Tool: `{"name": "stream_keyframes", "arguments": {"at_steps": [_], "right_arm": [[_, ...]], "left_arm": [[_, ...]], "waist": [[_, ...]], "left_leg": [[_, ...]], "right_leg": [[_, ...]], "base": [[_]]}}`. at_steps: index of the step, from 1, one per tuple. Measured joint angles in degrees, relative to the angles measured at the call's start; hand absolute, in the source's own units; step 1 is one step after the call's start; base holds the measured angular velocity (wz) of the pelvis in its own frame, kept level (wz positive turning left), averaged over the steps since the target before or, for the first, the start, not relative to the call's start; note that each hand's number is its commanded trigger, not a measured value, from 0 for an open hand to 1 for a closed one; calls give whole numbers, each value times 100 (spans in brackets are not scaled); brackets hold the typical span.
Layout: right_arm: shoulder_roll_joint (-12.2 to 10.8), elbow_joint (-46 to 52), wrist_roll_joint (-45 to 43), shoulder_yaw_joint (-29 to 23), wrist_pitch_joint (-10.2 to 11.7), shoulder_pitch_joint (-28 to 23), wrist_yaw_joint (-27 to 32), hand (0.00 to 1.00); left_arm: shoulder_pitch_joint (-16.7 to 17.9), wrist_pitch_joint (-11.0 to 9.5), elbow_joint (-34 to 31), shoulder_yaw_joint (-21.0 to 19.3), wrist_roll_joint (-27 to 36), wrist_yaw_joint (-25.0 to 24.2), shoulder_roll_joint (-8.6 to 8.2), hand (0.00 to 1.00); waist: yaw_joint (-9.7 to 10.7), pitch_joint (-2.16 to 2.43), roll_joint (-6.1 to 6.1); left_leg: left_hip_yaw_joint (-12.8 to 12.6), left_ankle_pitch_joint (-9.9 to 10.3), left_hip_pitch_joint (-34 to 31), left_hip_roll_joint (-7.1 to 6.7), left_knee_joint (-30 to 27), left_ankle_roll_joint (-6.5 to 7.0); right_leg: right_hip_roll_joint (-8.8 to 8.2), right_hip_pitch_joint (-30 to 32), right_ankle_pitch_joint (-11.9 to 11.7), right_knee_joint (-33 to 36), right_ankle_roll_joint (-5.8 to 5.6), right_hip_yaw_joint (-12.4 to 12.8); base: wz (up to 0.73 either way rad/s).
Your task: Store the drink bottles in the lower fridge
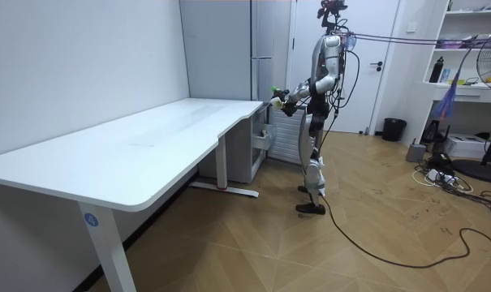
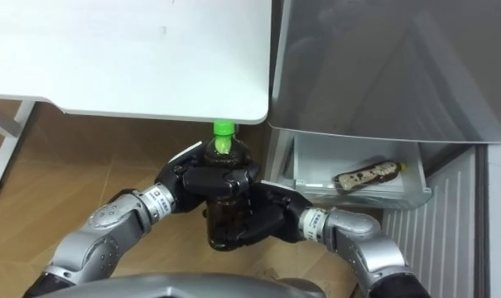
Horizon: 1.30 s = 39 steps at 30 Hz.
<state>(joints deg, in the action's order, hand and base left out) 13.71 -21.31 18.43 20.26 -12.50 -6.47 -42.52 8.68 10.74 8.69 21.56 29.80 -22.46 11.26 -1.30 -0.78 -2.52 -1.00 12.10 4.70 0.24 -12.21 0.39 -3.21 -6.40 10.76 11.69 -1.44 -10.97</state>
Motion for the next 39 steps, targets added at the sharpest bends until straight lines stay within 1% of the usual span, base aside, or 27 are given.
{"name": "stream_keyframes", "arguments": {"at_steps": [4, 12, 23, 24, 25, 26, 32, 35, 37, 39], "right_arm": [[7, 1, -1, 14, -4, -2, 6, 100], [-18, 1, 1, 36, -2, 0, 28, 100], [-39, 0, 2, 60, -7, -1, 39, 100], [-40, 0, 2, 64, -8, -1, 39, 100], [-42, 0, 5, 69, -8, -1, 38, 100], [-43, 0, 5, 70, -8, -1, 38, 100], [-45, 0, 8, 86, -9, -2, 36, 100], [-44, 0, 8, 127, -10, -10, -55, 100], [-27, 0, 53, 142, -9, -21, -78, 100], [-17, -3, 87, 171, -14, -24, -77, 100]], "left_arm": [[0, 1, 1, 6, 2, -43, -15, 100], [2, 7, 2, 7, 117, -61, -18, 100], [1, 8, 1, 10, 116, -69, -27, 100], [1, 8, 1, 10, 116, -71, -29, 85], [1, 8, 1, 10, 116, -71, -29, 67], [1, 8, 1, 10, 116, -71, -29, 0], [0, 7, 1, 8, 116, -97, -31, 0], [-2, 6, 2, 1, 96, -76, -6, 0], [0, 6, 3, -10, 96, -48, 74, 0], [-12, 5, 2, -8, 96, -46, 116, 0]], "waist": [[-57, 1, 3], [-66, 4, 12], [-61, 0, 39], [-61, 0, 39], [-60, 0, 40], [-60, 0, 40], [-60, 2, 43], [-58, 5, 47], [-60, 7, 51], [-56, 8, 51]], "left_leg": [[-5, 0, -4, 3, 2, 0], [-6, 0, -12, 2, 3, 0], [-6, 0, -16, 2, 8, 0], [-6, 0, -16, 2, 8, 0], [-6, 0, -16, 2, 8, 0], [-6, 0, -16, 2, 8, 0], [-6, 0, -16, 2, 8, 0], [-11, 0, -15, 3, 10, 0], [-29, 0, -14, 6, 39, 0], [-34, 0, -13, 6, 41, 0]], "right_leg": [[1, 19, 0, 0, 0, 1], [0, 27, -1, 0, 1, -1], [0, 32, -1, 0, 1, -3], [0, 32, -1, 0, 1, -3], [0, 32, -1, 0, 1, -3], [0, 33, -1, 0, 1, -3], [0, 33, -1, 0, 1, -3], [1, 32, -1, 0, 1, -3], [1, 32, -1, 0, 1, 4], [1, 31, -1, 1, 1, 8]], "base": [[0], [0], [0], [0], [0], [0], [0], [0], [-3], [0]]}}
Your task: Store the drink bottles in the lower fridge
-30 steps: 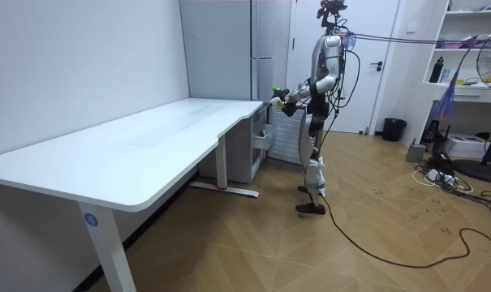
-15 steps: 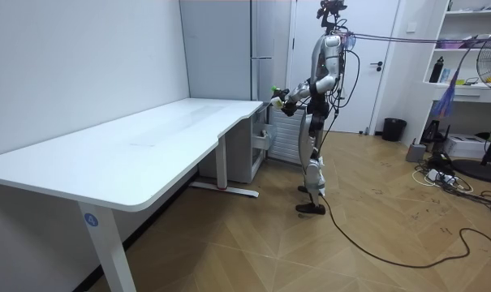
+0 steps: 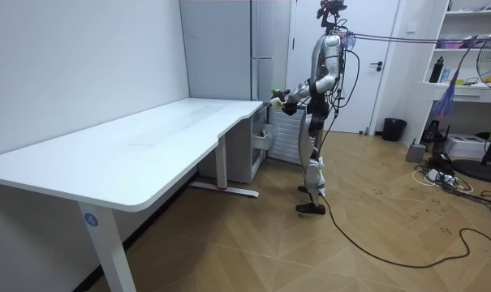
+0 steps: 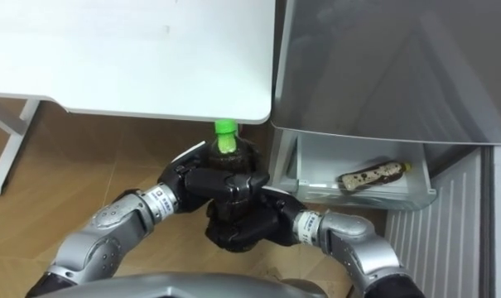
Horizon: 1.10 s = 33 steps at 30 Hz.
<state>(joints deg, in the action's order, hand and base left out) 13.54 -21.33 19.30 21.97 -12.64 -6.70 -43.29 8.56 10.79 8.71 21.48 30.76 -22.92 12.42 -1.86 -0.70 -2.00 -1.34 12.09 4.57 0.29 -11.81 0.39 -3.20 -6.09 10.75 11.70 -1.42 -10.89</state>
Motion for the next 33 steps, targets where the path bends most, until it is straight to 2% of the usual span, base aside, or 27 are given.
{"name": "stream_keyframes", "arguments": {"at_steps": [6, 11, 17, 20, 24, 28, 31, 33], "right_arm": [[24, -7, 77, 49, -5, -3, 7, 100], [44, -6, 124, 85, -5, -3, 7, 100], [34, -1, 379, 99, 5, -3, 5, 100], [34, 0, 424, 99, 2, -3, 6, 100], [163, 3, 442, 103, -1, -9, 6, 100], [253, 3, 463, 21, 0, -9, 4, 100], [261, 6, 395, -160, 0, -10, 1, 100], [264, 5, 386, -199, 0, -10, 0, 100]], "left_arm": [[-4, -9, -4, 7, 3, -13, -22, 0], [-6, -10, -54, 4, 11, 46, 24, 0], [-6, -17, -424, -46, 11, 219, 65, 0], [-26, -41, -668, -186, -2, 280, 69, 0], [-61, -212, -870, -391, 5, 453, 64, 0], [-70, -223, -1167, -750, 9, 548, 54, 0], [-212, -362, -1448, -1075, 23, 715, 32, 0], [-278, -476, -1498, -1151, 36, 904, 20, 0]], "waist": [[-1, 1, -2], [-6, 1, -3], [-6, -7, 29], [10, -10, 56], [-16, 10, 99], [-11, 10, 101], [-30, 7, 109], [-38, 12, 117]], "left_leg": [[-6, 0, 0, 0, 2, 0], [-8, 0, 0, 0, 1, 0], [-5, 0, 31, 0, -3, 0], [-6, 0, 35, 4, -4, 0], [-7, 0, 71, 4, -6, 0], [-10, 0, 93, 5, -10, 0], [11, 4, 106, 2, -37, -2], [2, 4, 116, 7, -36, -3]], "right_leg": [[1, 4, 0, -1, 0, 9], [2, 4, 0, 0, 0, 15], [1, -28, 0, -2, 0, 14], [3, -31, 0, 0, 0, 8], [2, -37, 0, 7, 0, 12], [2, -52, 0, 12, 0, 12], [-2, -91, 0, 1, 0, -19], [1, -92, 0, 1, 0, -16]], "base": [[0], [0], [0], [0], [0], [0], [3], [0]]}}
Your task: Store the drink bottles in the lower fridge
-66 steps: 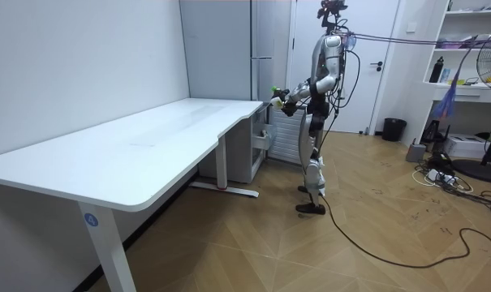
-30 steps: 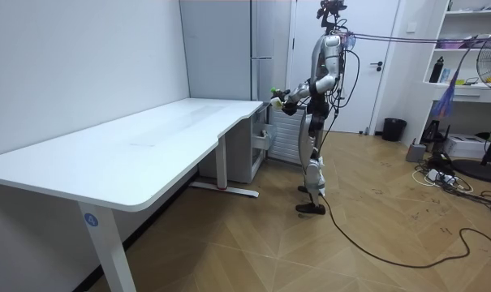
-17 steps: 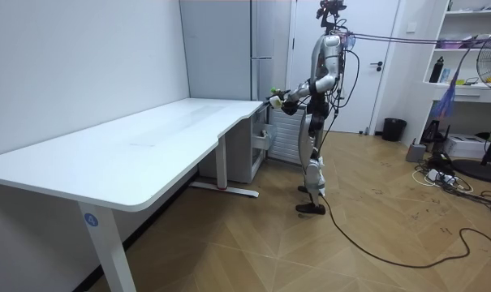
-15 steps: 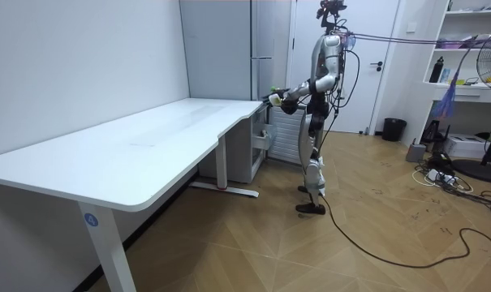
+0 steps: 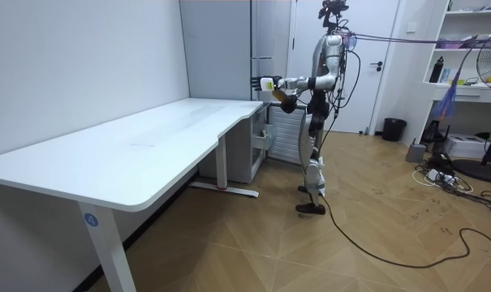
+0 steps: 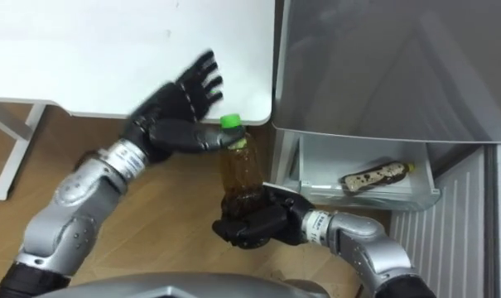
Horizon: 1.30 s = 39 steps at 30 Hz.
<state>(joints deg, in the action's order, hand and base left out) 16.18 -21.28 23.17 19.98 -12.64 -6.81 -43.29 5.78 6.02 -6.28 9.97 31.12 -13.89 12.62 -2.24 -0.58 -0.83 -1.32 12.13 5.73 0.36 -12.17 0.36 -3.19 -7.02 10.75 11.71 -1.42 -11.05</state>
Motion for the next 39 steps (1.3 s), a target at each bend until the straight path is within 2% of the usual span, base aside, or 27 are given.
{"name": "stream_keyframes", "arguments": {"at_steps": [5, 6, 9, 14, 18, 22, 29, 31, 34, 37, 39], "right_arm": [[-1, -1, -126, 1, 0, -6, 0, 100], [-8, -1, -131, -2, 1, -6, 0, 100], [-13, 0, -287, -73, 1, -7, -5, 100], [-12, 3, -314, -319, 0, -41, -29, 100], [-66, 60, -318, -801, 6, -242, -137, 100], [-84, 70, -404, -1044, 5, -378, -240, 100], [-102, 71, -556, -1219, -2, -591, -384, 100], [-77, 70, -555, -1256, -4, -724, -351, 100], [-73, 71, -600, -1256, -99, -719, -304, 100], [-137, 70, -599, -1258, -209, -717, -240, 100], [-152, 53, -579, -1253, -221, -718, -188, 100]], "left_arm": [[0, -81, -329, -161, 91, 376, -1, 0], [0, -145, -364, -233, 91, 420, -2, 0], [-1, -160, -454, -452, 90, 582, -4, 0], [0, -183, -536, -722, 141, 767, 5, 0], [0, -245, -571, -1265, 108, 999, -28, 0], [12, -273, -569, -1669, -70, 1299, -43, 0], [169, -283, -557, -2138, -186, 1925, -42, 0], [316, -286, -415, -2195, -188, 2131, -40, 0], [344, -283, -22, -2247, -192, 2291, -40, 0], [437, -220, 761, -2263, -260, 2464, -55, 0], [556, -225, 1151, -2230, -257, 2565, -64, 0]], "waist": [[-6, -3, 14], [-19, -12, 28], [-44, -32, 70], [-161, -23, 90], [-266, -16, 115], [-307, -36, 158], [-355, 18, 224], [-446, 22, 234], [-531, 29, 233], [-625, 73, 187], [-618, 65, 160]], "left_leg": [[-7, 0, 14, 0, 12, 0], [-18, 0, 39, 1, 36, 0], [-28, 0, 75, 1, 61, 0], [-21, 0, 89, 9, 91, -1], [-40, 0, 119, 11, 89, -1], [-35, 0, 170, 11, 117, 0], [-24, -4, 208, 12, 132, -3], [-46, -4, 301, 12, 149, -3], [-42, -3, 302, 8, 167, -3], [-45, -9, 313, 0, 169, -7], [-39, -9, 352, 0, 167, -8]], "right_leg": [[0, -5, -1, 2, 2, 2], [0, -5, -1, 1, 2, 12], [0, 5, -1, -1, 2, 20], [12, -18, -1, -13, 2, 55], [13, -45, -1, -16, 2, 62], [12, -91, -1, -15, 2, 55], [7, -123, -1, -13, 2, 12], [9, -206, 0, -23, 0, 22], [8, -197, 1, -49, -1, 16], [6, -213, 5, -105, 8, -6], [7, -259, 5, -118, 9, -7]], "base": [[-1], [-6], [-3], [-3], [0], [0], [-1], [-2], [0], [0], [0]]}}
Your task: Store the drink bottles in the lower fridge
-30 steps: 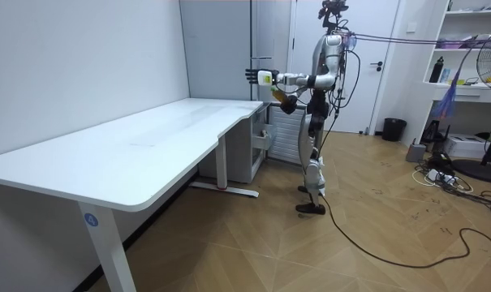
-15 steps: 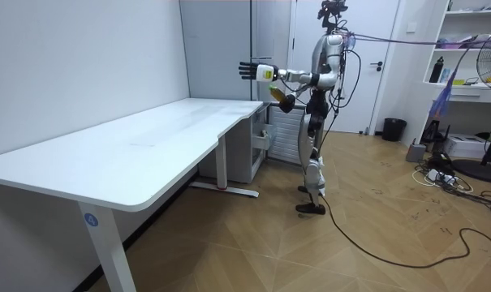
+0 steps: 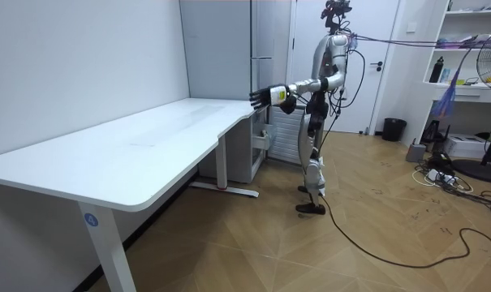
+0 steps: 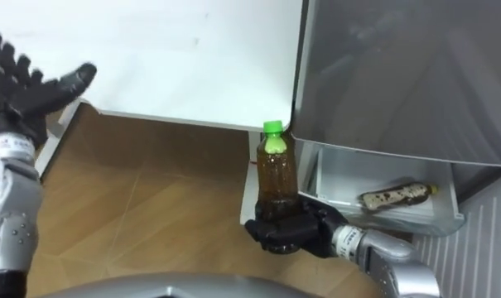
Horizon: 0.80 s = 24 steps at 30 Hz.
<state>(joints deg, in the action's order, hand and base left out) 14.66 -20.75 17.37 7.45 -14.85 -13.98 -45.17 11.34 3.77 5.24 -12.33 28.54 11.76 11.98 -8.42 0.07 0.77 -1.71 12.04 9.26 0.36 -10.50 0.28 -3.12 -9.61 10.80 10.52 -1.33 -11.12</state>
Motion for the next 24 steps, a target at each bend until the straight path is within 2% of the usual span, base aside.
{"name": "stream_keyframes", "arguments": {"at_steps": [2, 4, 10, 14, 16, 18, 24], "right_arm": [[-12, -82, 41, 24, 0, -1, 63, 100], [-35, -115, 57, 53, -4, -15, 214, 100], [-95, -182, 179, 73, -4, -21, 562, 100], [-130, -256, 342, 75, -13, -27, 771, 100], [-127, -294, 452, 73, -13, -25, 861, 100], [-134, -375, 752, 53, -15, -23, 1030, 100], [-143, -852, 1170, -27, -25, 7, 1599, 100]], "left_arm": [[77, 6, 509, 90, 4, 146, 0, 0], [100, 17, 994, 244, 15, 301, 0, 0], [270, 46, 2204, 666, 10, 271, -4, 0], [300, 118, 2973, 747, 1, 214, -2, 0], [372, 137, 3282, 838, 5, 160, -9, 0], [548, 142, 3650, 928, 10, 96, -40, 0], [696, 306, 4753, 916, 6, -34, -81, 0]], "waist": [[4, -10, 0], [7, -40, -69], [50, -39, -151], [75, -38, -135], [106, -35, -123], [201, -51, -91], [233, -45, -86]], "left_leg": [[27, 3, 27, -9, 0, 1], [28, 4, -11, -9, -5, 0], [23, 3, -70, -11, 61, 0], [21, 4, -54, -12, 91, 0], [12, 4, -30, -11, 95, 0], [13, 5, -13, -11, 97, 1], [11, 33, -60, -9, 91, -6]], "right_leg": [[0, -70, 2, -53, -3, -7], [1, -51, 2, -71, -3, -36], [8, -35, 5, -100, -7, -24], [9, -39, 5, -104, -8, -28], [9, -49, 4, -100, -8, -30], [7, -81, 5, -99, -8, -52], [21, -54, 4, -184, -10, -38]], "base": [[5], [7], [-1], [0], [0], [0], [-1]]}}
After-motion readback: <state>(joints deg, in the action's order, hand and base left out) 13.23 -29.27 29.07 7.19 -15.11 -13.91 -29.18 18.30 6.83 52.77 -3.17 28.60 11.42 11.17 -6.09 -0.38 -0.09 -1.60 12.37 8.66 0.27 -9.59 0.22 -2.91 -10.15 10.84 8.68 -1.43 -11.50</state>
